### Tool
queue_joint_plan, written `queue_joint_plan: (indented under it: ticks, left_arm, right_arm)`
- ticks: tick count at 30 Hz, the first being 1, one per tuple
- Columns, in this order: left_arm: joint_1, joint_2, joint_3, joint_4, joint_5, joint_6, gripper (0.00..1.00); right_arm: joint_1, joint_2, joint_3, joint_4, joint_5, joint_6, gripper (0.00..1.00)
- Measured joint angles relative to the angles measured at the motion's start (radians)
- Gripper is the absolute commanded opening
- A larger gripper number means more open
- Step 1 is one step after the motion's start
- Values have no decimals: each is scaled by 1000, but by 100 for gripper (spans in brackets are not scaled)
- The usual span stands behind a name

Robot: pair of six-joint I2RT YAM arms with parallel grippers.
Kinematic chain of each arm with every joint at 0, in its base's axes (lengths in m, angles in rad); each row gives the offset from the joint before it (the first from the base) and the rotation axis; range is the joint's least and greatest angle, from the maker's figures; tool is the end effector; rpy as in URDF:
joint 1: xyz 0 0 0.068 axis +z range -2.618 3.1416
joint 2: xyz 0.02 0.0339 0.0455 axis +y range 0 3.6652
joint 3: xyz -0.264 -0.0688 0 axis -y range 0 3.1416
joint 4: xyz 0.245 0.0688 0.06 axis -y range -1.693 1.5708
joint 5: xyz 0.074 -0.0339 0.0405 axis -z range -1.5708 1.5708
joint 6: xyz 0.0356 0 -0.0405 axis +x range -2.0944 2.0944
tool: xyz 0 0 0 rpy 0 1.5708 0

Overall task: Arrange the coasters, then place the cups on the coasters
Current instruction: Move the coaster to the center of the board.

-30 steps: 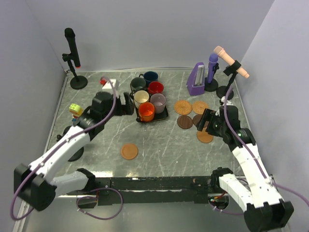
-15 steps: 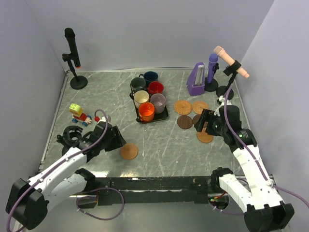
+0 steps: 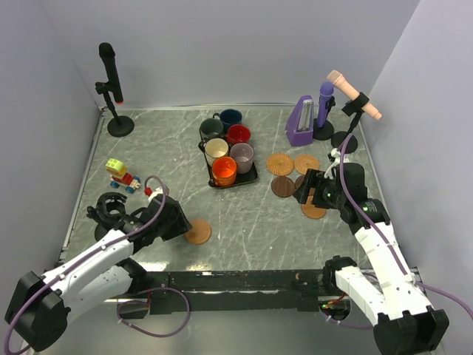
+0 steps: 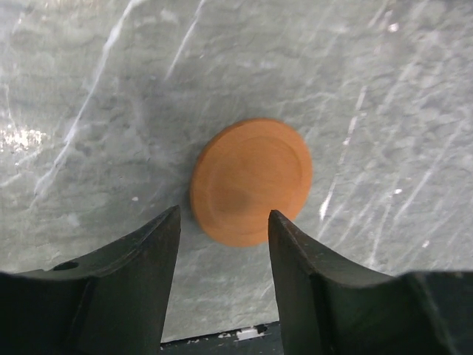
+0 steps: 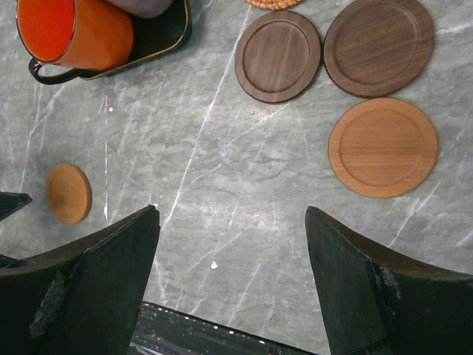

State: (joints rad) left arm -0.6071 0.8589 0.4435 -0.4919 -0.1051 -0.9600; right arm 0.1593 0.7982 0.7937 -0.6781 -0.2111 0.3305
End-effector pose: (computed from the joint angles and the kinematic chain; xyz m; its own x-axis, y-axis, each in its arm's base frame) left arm 0.1362 -0.0901 0.1832 -0.7924 -0.4415 -0.4209 -0.2351 0.8578 -0.4571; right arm 0.1621 0.0336 0.2928 -0.6915 0.2103 -0.6910 -0.0964 0.9212 0.3768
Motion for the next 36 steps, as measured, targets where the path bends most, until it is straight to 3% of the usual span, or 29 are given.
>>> queue_joint_plan:
  ticks: [18,27,36]
  left_arm:
    - [-84,186,-32,136,-6,-13,26]
    - [-177,287,-11,256,-17,-44,25]
    - [-321,593,192,385,-50,-59,28]
  right_arm:
    - [0,0,-16,9,-11,0,86]
    - [0,-4,-30,11,-21,0,86]
    - [0,-13,-67,10,-31,1,86]
